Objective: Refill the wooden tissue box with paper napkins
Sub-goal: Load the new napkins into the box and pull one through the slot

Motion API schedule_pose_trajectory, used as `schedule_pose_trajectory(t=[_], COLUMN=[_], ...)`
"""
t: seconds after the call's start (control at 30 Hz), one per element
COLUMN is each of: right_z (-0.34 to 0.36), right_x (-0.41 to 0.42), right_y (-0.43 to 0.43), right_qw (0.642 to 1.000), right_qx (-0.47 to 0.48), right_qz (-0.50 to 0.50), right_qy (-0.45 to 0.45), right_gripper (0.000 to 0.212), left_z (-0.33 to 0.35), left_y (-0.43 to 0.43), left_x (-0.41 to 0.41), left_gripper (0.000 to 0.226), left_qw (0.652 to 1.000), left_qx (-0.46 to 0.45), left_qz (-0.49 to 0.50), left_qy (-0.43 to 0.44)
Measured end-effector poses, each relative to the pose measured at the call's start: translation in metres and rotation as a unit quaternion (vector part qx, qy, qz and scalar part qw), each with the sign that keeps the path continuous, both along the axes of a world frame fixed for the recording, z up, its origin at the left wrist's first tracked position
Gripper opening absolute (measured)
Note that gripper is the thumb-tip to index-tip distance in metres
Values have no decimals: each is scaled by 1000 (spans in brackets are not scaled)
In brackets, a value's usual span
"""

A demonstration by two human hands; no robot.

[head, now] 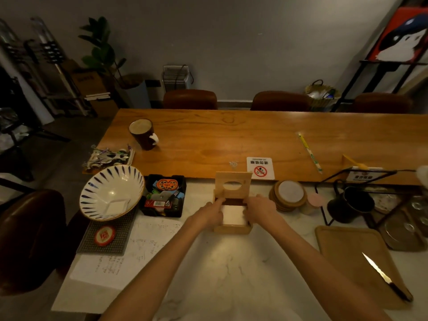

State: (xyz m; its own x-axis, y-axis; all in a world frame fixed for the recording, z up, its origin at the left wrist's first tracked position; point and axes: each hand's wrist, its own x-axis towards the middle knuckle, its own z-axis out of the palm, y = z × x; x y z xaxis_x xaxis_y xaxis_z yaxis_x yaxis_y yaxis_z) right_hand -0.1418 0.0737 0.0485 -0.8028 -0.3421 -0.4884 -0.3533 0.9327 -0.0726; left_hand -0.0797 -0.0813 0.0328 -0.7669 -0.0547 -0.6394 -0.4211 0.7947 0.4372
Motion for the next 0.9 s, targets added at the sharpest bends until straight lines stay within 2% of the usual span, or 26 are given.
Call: schedule_pose_trajectory(t=[0.1, 0.23, 0.33, 0.43, 0.57, 0.73, 0.9], right_z=[-10, -15, -16, -14, -18, -23, -26], right_x=[-4, -5, -7, -11, -13, -14, -11], right_y=[-1, -1, -1, -3, -6, -4, -3], right_qw=[996, 992, 987, 984, 985, 988, 989], right_qx=[-9, -37, -35, -24, -12, -15, -23], right_qz=[2, -22, -21, -9, -7, -17, -17], right_qy=[-84, -115, -156, -178, -172, -153, -146], right_gripper=[48, 54, 63, 58, 55, 48, 43], left_z=[7, 7, 5, 4, -1, -12, -18], left_y=[-2, -5, -6, -5, -1, 0, 0], left_x=[-17, -23, -28, -34, -34, -29, -24], left_gripper=[58, 49, 55, 65, 62, 40, 48], left_qw=[994, 992, 991, 986, 988, 989, 992], left_qx=[-44, -30, -24, -24, -66, -117, -101], left_qz=[-61, -57, -41, -32, -42, -66, -53], left_qy=[-75, -108, -127, -161, -132, -57, -50])
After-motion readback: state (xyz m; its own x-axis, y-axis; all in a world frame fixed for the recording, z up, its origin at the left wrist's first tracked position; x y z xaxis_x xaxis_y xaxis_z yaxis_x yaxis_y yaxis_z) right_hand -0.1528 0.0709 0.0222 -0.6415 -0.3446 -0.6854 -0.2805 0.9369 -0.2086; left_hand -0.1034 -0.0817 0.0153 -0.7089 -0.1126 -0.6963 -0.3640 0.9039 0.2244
